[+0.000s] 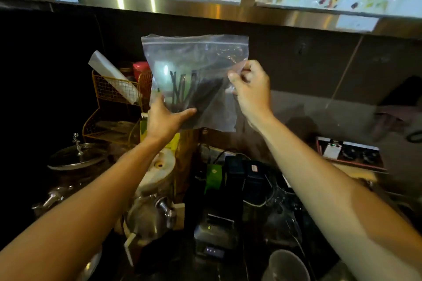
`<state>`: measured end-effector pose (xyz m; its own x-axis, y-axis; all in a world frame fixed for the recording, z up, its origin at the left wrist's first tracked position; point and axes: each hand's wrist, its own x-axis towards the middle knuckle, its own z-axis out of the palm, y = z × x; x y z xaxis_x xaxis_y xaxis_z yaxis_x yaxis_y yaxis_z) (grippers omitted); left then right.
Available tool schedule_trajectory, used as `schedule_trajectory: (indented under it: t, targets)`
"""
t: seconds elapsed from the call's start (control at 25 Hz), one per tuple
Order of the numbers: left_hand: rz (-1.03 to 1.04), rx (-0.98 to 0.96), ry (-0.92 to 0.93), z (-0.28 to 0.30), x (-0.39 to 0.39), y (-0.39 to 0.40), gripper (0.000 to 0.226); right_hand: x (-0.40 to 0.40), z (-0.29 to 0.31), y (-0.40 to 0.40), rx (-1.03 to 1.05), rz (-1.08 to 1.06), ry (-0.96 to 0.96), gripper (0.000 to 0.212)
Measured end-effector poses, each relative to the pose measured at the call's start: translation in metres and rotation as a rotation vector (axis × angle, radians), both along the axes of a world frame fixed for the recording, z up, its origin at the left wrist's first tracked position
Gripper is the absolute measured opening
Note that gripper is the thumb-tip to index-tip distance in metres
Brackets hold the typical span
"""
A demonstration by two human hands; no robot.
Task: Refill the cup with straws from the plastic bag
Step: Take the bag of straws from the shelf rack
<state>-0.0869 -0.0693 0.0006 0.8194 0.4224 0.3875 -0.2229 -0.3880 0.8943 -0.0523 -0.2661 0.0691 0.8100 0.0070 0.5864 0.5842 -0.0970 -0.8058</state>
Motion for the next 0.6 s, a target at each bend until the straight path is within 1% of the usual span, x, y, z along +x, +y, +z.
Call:
schedule_trajectory:
  t: [0.08, 0.28, 0.36, 0.44, 0.6]
  targets:
    - [-0.084, -0.029, 0.007, -0.007, -0.016, -0.030, 0.054, -0.020, -0.013, -0.032, 0.028, -0.031, 0.045, 0.021]
    - [-0.271, -0.124, -0.005, -0.052, -0.054, -0.107, 0.034, -0.080, -0.056, -0.115, 0.055, -0.106, 0.159, 0.007]
    - [-0.372, -0.169, 0.026, -0.076, -0.076, -0.139, 0.028, -0.105, -0.083, -0.151, 0.062, -0.156, 0.215, 0.015]
    - [-0.444, -0.194, 0.088, -0.102, -0.101, -0.168, 0.029, -0.132, -0.116, -0.179, 0.096, -0.205, 0.289, 0.012]
    - [-0.522, -0.201, 0.249, -0.160, -0.143, -0.208, 0.038, -0.183, -0.178, -0.219, 0.134, -0.282, 0.434, 0.012]
